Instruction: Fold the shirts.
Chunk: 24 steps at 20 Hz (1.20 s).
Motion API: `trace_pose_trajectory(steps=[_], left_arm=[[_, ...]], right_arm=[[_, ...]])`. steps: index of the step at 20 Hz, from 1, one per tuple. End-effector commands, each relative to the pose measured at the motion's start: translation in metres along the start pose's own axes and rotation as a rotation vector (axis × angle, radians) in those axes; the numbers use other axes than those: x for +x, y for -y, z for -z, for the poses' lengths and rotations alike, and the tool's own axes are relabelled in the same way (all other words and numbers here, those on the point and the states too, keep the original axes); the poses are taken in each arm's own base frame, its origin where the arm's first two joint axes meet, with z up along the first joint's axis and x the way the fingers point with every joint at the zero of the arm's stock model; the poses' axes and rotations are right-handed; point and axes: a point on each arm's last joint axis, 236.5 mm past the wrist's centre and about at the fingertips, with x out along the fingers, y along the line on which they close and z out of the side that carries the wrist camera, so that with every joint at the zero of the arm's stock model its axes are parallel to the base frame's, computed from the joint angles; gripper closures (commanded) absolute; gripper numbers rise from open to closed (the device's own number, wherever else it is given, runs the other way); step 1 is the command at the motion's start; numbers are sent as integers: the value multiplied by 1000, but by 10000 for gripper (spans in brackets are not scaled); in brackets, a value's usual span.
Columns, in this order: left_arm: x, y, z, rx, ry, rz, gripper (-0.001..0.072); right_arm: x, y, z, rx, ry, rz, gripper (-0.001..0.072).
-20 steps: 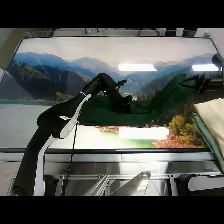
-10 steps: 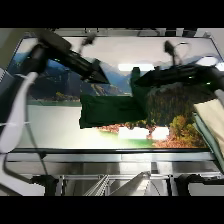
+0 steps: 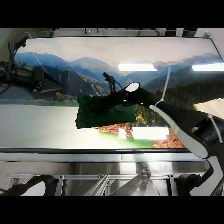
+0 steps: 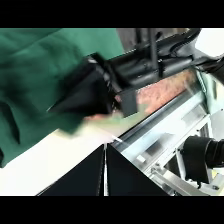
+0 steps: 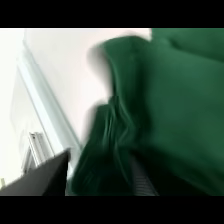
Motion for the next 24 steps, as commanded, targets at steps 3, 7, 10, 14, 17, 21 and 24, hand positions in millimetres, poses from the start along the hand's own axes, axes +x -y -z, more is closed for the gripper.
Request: trace_pose_trajectory(steps=[3, 7, 10, 14, 17, 21, 24], left_arm=[[8, -16, 38, -54, -8, -4, 682], [11, -14, 51, -65, -24, 2, 683], [5, -5, 56, -38, -20, 1, 682], [-4, 6, 58, -10, 9, -11, 683], [-10, 14, 59, 0, 32, -19, 682], [-16, 22, 61, -11, 53, -26, 682], [-16, 22, 61, -37, 52, -26, 682]], right_arm=[[-29, -35, -32, -53, 37, -101, 279], [-153, -10, -63, -45, 62, 23, 281], [-256, 72, -52, 136, 67, 262, 157], [-296, 162, -1, 391, 50, 397, -2], [-275, 190, 24, 426, -12, 392, -3], [-238, 190, 31, 418, -68, 328, -3], [-206, 173, 26, 394, -78, 260, -3]])
